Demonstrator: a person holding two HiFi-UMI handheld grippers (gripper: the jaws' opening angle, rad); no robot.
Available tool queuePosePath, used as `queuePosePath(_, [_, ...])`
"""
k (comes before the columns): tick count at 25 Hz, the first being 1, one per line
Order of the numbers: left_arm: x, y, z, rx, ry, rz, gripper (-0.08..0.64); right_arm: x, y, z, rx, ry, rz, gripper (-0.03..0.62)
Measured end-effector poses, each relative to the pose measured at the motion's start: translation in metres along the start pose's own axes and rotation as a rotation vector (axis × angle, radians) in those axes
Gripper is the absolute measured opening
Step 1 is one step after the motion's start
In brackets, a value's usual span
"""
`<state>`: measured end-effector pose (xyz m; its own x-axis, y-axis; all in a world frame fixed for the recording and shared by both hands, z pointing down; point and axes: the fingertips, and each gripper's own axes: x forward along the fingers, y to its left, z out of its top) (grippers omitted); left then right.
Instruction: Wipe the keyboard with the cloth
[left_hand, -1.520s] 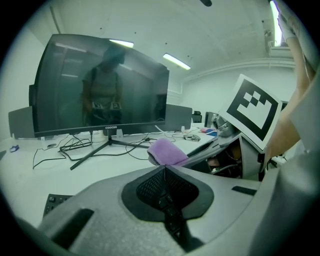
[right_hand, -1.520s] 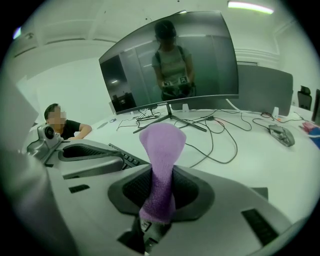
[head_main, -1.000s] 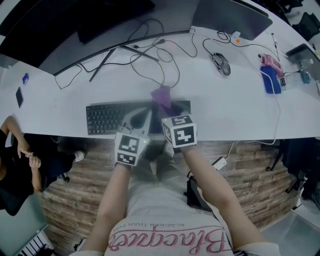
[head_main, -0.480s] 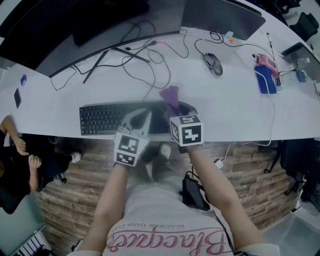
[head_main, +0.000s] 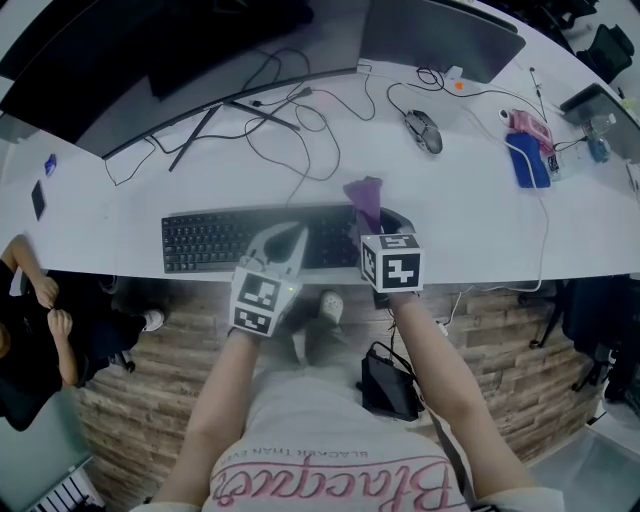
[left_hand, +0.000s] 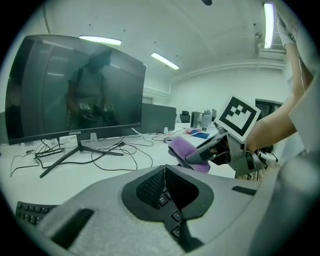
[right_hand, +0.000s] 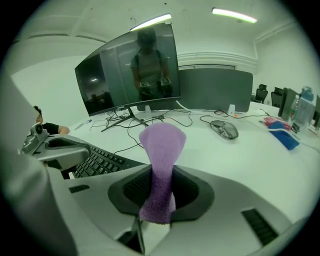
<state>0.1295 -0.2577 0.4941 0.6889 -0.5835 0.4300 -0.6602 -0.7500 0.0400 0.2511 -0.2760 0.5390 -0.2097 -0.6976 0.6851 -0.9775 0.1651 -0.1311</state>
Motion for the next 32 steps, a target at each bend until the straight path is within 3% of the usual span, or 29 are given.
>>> queuePosePath(6, [-0.018,0.004,0.007,0.021,-0.026,-0.015,0.008,-0.025,-0.01,-0.002,0.028,-0.008,-0.064,0.09])
queuePosePath(12, [-0.042,0.018,0.008,0.014,-0.054,-0.011,0.008,-0.053,0.016,0.005,0.034,-0.044,-0.061,0.089])
queuePosePath(20, [-0.083,0.056,0.002,-0.074,-0.092,0.044,0.008,-0.066,0.078,0.019,-0.019,-0.08,-0.006,0.09])
queuePosePath(24, [-0.107,0.073,-0.002,-0.08,-0.107,0.059,0.008,-0.066,0.105,0.034,-0.086,-0.1,0.005,0.091])
queuePosePath(32, [-0.148,0.109,-0.004,-0.083,-0.139,0.114,0.008,-0.055,0.172,0.055,-0.104,-0.12,0.103,0.09])
